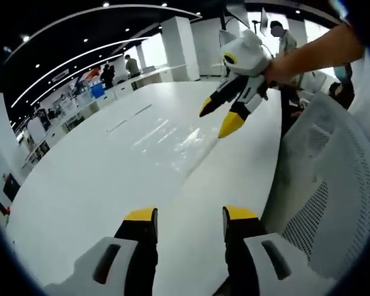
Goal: Open the resealable bag by pulling the two sides of the seal apart until the entire bag opening is separated and visibly accessible.
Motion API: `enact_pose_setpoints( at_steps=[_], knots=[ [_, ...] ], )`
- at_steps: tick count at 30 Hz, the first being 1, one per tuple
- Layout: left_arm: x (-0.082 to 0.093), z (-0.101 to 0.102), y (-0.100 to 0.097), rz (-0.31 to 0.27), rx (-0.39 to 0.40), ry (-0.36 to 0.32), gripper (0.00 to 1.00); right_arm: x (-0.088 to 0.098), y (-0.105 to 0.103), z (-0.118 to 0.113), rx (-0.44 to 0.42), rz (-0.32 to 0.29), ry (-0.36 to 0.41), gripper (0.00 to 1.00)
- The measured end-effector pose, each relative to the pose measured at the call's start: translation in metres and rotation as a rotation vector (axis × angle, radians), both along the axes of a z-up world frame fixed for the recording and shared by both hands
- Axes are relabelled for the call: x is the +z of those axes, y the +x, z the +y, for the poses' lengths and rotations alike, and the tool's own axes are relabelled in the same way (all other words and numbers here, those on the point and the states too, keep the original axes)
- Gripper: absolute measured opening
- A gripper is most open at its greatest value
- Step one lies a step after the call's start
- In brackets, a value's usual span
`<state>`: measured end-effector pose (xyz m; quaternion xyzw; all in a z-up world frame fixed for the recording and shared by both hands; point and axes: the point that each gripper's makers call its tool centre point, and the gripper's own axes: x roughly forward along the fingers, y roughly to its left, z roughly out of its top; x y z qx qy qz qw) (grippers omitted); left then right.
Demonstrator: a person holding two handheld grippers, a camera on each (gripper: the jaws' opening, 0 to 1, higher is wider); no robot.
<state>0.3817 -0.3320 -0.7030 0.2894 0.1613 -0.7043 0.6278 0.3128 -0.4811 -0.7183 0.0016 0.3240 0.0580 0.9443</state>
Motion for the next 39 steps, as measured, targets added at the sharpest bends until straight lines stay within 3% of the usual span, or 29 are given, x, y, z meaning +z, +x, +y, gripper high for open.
enact_pose_setpoints(
  at_steps=[3,15,22,27,31,35,36,39],
  knots=[
    [0.0,-0.001,0.0,0.012,0.008,-0.006,0.43,0.002,-0.006,-0.001,-0.041,-0.009,0.015,0.68],
    [-0.005,0.008,0.006,0.096,0.083,-0.003,0.74,0.012,-0.027,0.006,-0.189,-0.088,0.065,0.9],
    [0.006,0.004,0.002,0.173,0.131,-0.079,0.87,0.016,-0.045,0.012,-0.281,-0.14,0.087,0.95],
    [0.01,0.005,0.004,0.155,0.144,-0.088,0.9,0.018,-0.055,0.014,-0.328,-0.151,0.104,0.96],
    [0.003,0.012,0.001,0.123,0.136,-0.067,0.91,0.022,-0.058,0.019,-0.367,-0.164,0.097,0.95],
    [-0.01,0.016,-0.001,0.168,0.166,-0.063,0.9,0.02,-0.054,0.025,-0.301,-0.165,-0.011,0.96],
    [-0.015,0.018,-0.002,0.158,0.159,-0.032,0.89,0.019,-0.053,0.026,-0.302,-0.167,0.004,0.96],
    [-0.012,0.014,-0.003,0.103,0.13,-0.064,0.86,0.018,-0.052,0.028,-0.297,-0.174,0.033,0.96]
  ],
)
